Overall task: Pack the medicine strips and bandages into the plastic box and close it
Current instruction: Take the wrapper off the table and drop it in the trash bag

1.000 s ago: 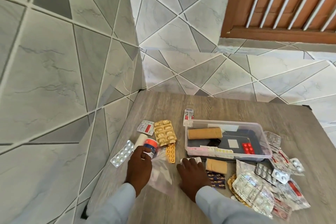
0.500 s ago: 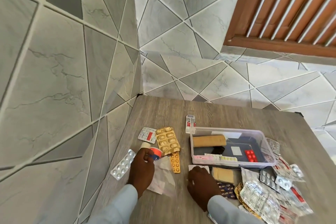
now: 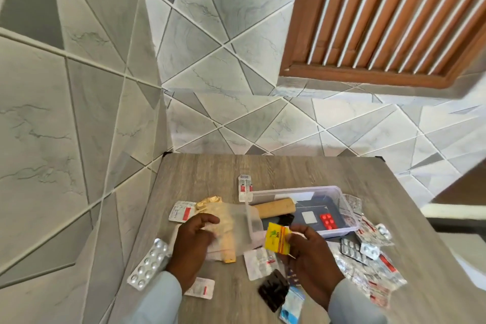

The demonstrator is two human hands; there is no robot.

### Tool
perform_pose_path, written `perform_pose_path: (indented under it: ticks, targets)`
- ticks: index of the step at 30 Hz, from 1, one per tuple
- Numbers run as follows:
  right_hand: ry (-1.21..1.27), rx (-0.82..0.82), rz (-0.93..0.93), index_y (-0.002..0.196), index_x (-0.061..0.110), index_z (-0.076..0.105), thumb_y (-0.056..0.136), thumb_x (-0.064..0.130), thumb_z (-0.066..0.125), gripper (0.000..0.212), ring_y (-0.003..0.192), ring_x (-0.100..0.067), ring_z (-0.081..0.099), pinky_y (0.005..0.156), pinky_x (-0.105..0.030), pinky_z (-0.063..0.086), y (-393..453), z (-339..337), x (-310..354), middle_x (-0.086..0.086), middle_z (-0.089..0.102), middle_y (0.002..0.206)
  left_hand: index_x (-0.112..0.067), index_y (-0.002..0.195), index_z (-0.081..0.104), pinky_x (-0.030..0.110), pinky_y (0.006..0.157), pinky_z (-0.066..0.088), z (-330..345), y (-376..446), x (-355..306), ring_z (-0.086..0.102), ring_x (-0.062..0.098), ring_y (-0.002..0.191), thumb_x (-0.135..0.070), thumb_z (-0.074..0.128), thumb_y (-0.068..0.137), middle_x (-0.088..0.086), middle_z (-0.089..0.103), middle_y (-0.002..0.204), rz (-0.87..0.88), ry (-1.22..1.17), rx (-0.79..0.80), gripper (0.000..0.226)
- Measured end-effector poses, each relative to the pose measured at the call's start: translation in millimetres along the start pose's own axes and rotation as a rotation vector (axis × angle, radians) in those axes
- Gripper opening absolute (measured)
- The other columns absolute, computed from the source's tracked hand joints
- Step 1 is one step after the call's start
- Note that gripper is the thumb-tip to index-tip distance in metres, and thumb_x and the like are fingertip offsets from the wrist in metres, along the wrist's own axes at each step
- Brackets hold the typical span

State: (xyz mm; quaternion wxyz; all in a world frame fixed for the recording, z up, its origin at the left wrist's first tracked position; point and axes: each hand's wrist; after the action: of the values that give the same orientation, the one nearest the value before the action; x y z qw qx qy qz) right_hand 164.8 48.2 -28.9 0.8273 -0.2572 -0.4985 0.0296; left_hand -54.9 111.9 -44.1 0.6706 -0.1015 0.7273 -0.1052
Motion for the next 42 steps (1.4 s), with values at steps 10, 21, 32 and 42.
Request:
perform_pose_path:
  ticks: [10, 21, 32, 42]
  targets:
    - [-0.001, -0.048, -0.115, 0.09, 0.013, 0.064, 0.083, 0.005, 0.064, 0.011, 0.069, -0.017, 0.06, 0.064, -0.029, 0.039, -49, -96, 66, -0.006, 0.07, 0.083, -0.022, 0.08, 0.072, 0.02, 0.075, 0.05, 166, -61, -39, 0.064, 0.012, 0.091, 0.02, 0.044, 0.079, -0.01, 0.071, 0.093, 0.222, 0.083, 0.233, 0.051]
    - [0.005, -0.184, -0.28, 0.095, 0.013, 0.064, 0.061, 0.013, 0.078, 0.036, 0.064, -0.013, 0.056, 0.058, -0.027, 0.035, -140, -322, 164, -0.002, 0.069, 0.076, -0.036, 0.073, 0.076, 0.009, 0.07, 0.046, 407, -171, -38, 0.066, -0.004, 0.08, 0.018, 0.046, 0.077, -0.025, 0.073, 0.081, 0.298, 0.165, 0.457, 0.062]
    - [-0.164, -0.486, -0.318, 0.098, 0.013, 0.065, 0.071, 0.015, 0.075, 0.029, 0.058, -0.006, 0.06, 0.055, -0.024, 0.043, -130, -473, 215, 0.0, 0.073, 0.077, -0.018, 0.086, 0.077, 0.026, 0.061, 0.048, 587, -208, -42, 0.061, 0.014, 0.063, -0.025, 0.063, 0.067, 0.004, 0.073, 0.075, 0.109, -0.072, 0.648, 0.024]
    - [-0.275, -0.806, -0.285, 0.104, 0.021, 0.056, 0.066, 0.02, 0.086, 0.049, 0.084, -0.017, 0.06, 0.066, -0.024, 0.046, -85, -607, 279, -0.002, 0.063, 0.096, -0.015, 0.098, 0.064, 0.038, 0.059, 0.056, 752, -174, -46, 0.069, 0.025, 0.076, -0.004, 0.067, 0.053, 0.017, 0.071, 0.094, -0.03, -0.124, 0.746, 0.046]
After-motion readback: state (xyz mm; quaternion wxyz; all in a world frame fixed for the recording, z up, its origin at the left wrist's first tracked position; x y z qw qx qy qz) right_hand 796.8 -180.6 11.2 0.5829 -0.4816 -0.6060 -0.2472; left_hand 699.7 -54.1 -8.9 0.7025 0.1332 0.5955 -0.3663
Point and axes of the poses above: each hand's wrist, its own y-axis towards the middle knuckle, its own z-axis out of the palm, x = y × z
